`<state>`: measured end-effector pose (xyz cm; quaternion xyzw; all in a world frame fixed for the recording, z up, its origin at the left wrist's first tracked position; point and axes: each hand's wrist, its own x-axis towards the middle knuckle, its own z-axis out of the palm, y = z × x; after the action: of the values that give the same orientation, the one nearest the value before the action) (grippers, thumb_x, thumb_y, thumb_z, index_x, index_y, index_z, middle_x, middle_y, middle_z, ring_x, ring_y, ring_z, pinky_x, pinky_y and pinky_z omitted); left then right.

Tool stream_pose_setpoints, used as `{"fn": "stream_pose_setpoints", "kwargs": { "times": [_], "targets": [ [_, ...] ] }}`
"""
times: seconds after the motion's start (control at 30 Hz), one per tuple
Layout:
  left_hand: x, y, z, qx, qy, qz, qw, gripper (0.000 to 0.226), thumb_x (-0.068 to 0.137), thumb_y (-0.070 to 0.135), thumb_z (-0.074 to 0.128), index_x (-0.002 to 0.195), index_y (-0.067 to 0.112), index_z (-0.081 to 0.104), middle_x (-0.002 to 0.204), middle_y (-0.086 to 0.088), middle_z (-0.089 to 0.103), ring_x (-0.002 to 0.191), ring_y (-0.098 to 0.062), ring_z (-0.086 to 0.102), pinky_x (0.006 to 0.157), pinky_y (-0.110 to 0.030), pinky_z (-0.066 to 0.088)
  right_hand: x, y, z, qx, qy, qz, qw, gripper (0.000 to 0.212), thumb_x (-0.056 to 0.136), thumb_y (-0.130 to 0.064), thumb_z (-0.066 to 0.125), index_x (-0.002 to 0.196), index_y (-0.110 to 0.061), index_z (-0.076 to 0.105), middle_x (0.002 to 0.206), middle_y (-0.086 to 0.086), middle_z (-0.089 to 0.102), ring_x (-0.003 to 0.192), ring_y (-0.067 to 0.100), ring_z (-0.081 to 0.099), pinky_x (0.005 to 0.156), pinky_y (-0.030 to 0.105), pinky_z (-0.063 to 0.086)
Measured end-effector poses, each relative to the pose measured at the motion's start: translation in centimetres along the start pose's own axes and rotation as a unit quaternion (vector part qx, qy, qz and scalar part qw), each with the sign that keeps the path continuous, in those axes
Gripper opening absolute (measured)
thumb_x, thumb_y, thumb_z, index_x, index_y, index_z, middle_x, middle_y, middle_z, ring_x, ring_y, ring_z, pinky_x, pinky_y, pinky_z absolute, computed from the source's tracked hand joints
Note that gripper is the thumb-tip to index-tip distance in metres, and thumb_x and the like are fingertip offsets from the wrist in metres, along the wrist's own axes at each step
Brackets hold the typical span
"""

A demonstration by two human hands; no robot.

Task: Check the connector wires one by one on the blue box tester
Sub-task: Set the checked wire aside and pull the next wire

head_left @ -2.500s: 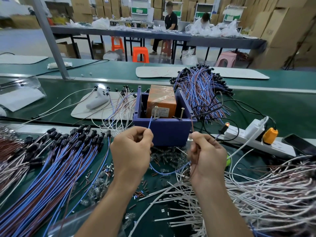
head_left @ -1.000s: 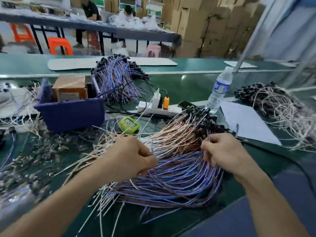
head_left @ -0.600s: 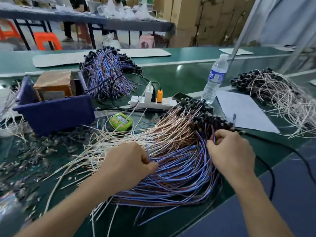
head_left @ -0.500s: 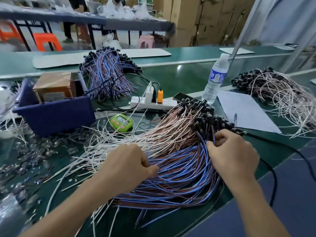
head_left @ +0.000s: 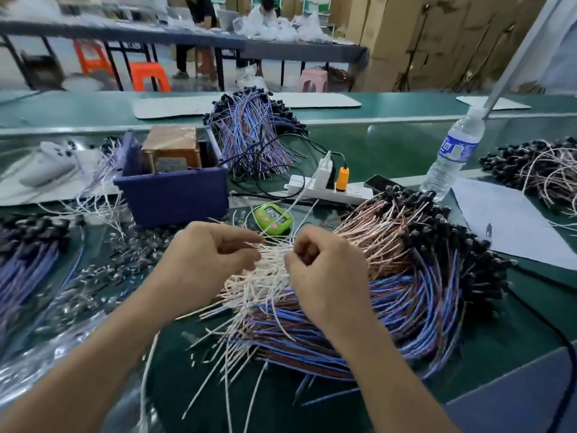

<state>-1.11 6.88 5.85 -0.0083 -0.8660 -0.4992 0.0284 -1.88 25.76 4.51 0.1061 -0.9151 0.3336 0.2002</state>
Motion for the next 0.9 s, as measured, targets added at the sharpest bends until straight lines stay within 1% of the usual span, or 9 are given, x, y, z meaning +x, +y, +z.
{"fn": "stream_pose_setpoints", "kwargs": {
  "times": [0.17,0.23,0.3,0.37,0.47,0.53,0.6,0.7,0.9],
  "targets": [
    [-1.6,-2.6,-3.9,-0.108,0.107,-0.021,0.988,0.032,0.080,-0.011,0.078,0.079,0.021,0.081,0.072,-0.003,0.079,0.060,-0.008,0.073,0.055,-0.017,0.057,1.4,-5.7,5.7,0.067,-0.064,-0.056,0.994,0.008,0.084,-0.024,0.071,0.077,-0.023,0.068,0.066,-0.010,0.062,0.064,0.014,0.055,0.060,0.029,0.043],
    [-2.2,-4.0,-5.5,-0.119,0.159,-0.044,0.979,0.014,0.076,0.009,0.087,0.067,0.018,0.081,0.062,-0.008,0.075,0.048,-0.013,0.067,0.046,-0.021,0.054,1.9,-7.7,7.7,0.097,-0.099,-0.062,0.989,0.005,0.083,-0.021,0.069,0.079,-0.022,0.072,0.071,-0.005,0.070,0.070,0.019,0.061,0.065,0.031,0.047],
    [-3.2,-5.3,-7.1,-0.095,0.196,-0.065,0.974,0.029,0.074,0.039,0.085,0.060,0.015,0.077,0.051,-0.010,0.068,0.036,-0.015,0.057,0.036,-0.021,0.044,2.2,-9.6,9.5,0.109,-0.138,-0.063,0.982,0.006,0.083,-0.021,0.068,0.082,-0.023,0.074,0.077,-0.003,0.074,0.076,0.023,0.066,0.069,0.031,0.052],
    [-3.7,-6.5,-8.8,-0.096,0.230,-0.085,0.965,0.032,0.080,0.036,0.081,0.059,0.013,0.076,0.052,-0.009,0.069,0.035,-0.014,0.057,0.035,-0.020,0.043,2.6,-11.3,11.0,0.103,-0.180,-0.067,0.976,0.011,0.085,-0.021,0.065,0.085,-0.023,0.076,0.081,-0.002,0.075,0.080,0.023,0.068,0.073,0.032,0.055],
    [-4.9,-8.1,-11.3,-0.008,0.273,-0.096,0.957,0.033,0.086,0.002,0.077,0.080,0.034,0.080,0.070,0.016,0.076,0.064,0.006,0.070,0.058,-0.005,0.051,3.0,-13.8,12.9,0.105,-0.260,-0.070,0.957,0.017,0.085,-0.016,0.063,0.089,-0.024,0.078,0.086,-0.002,0.076,0.083,0.022,0.069,0.079,0.035,0.058],
    [-5.9,-9.2,-13.1,0.110,0.334,-0.117,0.929,0.034,0.085,0.009,0.075,0.095,0.042,0.080,0.073,0.030,0.071,0.069,0.019,0.063,0.061,0.004,0.041,3.2,-15.4,14.4,0.094,-0.311,-0.074,0.943,0.020,0.085,-0.012,0.062,0.091,-0.023,0.078,0.090,0.001,0.076,0.087,0.024,0.068,0.082,0.036,0.059],
    [-6.6,-10.1,-14.5,0.190,0.374,-0.144,0.896,0.031,0.085,0.017,0.074,0.106,0.039,0.080,0.091,0.019,0.075,0.074,0.009,0.067,0.065,-0.003,0.045,3.3,-16.9,15.8,0.081,-0.349,-0.079,0.930,0.018,0.087,-0.012,0.062,0.092,-0.021,0.077,0.093,0.003,0.076,0.089,0.025,0.068,0.083,0.038,0.059],
    [-6.5,-12.0,-15.4,0.261,0.380,-0.180,0.869,0.036,0.088,0.023,0.075,0.123,0.027,0.075,0.126,-0.005,0.072,0.119,-0.024,0.063,0.104,-0.035,0.047,3.6,-18.8,17.9,0.080,-0.366,-0.088,0.923,0.017,0.092,-0.015,0.061,0.099,-0.019,0.076,0.100,0.004,0.076,0.092,0.025,0.068,0.084,0.036,0.058],
    [-6.3,-15.1,-13.6,0.372,0.306,-0.225,0.847,0.037,0.094,0.049,0.065,0.126,0.032,0.071,0.138,0.011,0.063,0.136,-0.019,0.047,0.112,-0.040,0.036,4.8,-20.5,21.3,0.067,-0.363,-0.051,0.928,0.013,0.091,-0.012,0.060,0.086,-0.016,0.071,0.089,0.001,0.072,0.075,0.017,0.065,0.050,0.016,0.042]
  ]
}}
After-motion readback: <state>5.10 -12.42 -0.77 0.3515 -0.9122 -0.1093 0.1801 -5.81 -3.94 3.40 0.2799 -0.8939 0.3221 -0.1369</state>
